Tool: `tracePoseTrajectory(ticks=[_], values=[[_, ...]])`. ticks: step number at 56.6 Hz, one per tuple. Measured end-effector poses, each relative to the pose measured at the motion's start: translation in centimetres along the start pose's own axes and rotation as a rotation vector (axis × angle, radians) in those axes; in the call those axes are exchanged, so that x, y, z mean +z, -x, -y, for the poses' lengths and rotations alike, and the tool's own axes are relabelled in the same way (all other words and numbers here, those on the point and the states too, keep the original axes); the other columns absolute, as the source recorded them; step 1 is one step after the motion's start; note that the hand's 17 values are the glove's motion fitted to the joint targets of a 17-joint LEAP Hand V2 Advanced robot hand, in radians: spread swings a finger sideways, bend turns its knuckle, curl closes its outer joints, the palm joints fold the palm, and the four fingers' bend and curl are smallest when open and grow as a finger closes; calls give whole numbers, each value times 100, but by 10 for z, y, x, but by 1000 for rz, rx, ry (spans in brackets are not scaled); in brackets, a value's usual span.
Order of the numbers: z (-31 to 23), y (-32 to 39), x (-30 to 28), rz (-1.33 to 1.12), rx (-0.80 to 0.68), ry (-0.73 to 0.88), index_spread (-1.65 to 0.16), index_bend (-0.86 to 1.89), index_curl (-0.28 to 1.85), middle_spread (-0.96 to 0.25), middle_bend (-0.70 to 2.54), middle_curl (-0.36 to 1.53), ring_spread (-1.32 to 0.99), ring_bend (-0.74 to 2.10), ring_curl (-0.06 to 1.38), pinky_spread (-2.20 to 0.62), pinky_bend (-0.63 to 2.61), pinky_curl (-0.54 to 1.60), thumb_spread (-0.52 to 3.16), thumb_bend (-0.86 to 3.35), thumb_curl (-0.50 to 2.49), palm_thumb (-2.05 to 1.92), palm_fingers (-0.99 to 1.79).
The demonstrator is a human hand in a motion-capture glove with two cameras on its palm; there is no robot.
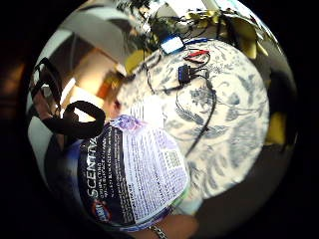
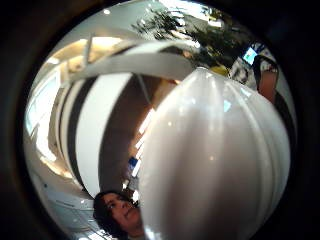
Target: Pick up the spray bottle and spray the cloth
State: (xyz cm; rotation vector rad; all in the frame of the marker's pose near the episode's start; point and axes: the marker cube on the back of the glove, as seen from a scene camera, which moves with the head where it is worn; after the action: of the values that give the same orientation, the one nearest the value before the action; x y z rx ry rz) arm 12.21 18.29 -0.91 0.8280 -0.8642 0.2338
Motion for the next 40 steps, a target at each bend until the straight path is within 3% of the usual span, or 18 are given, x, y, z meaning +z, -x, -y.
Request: tracePoseTrajectory(ticks=[14,31,40], values=[[23,37,35,-550,-45,360,-27,26,46,-17,57,53,-18,68,48,-27,46,42,42,-3,71,100,134],[35,-14,105,-868,259,823,-26,25,53,-16,59,55,-18,68,48,-26,46,43,39,-3,74,99,133],[30,-55,138,-1050,349,920,-27,24,55,-16,59,55,-18,66,48,-25,47,43,39,-3,75,99,132]])
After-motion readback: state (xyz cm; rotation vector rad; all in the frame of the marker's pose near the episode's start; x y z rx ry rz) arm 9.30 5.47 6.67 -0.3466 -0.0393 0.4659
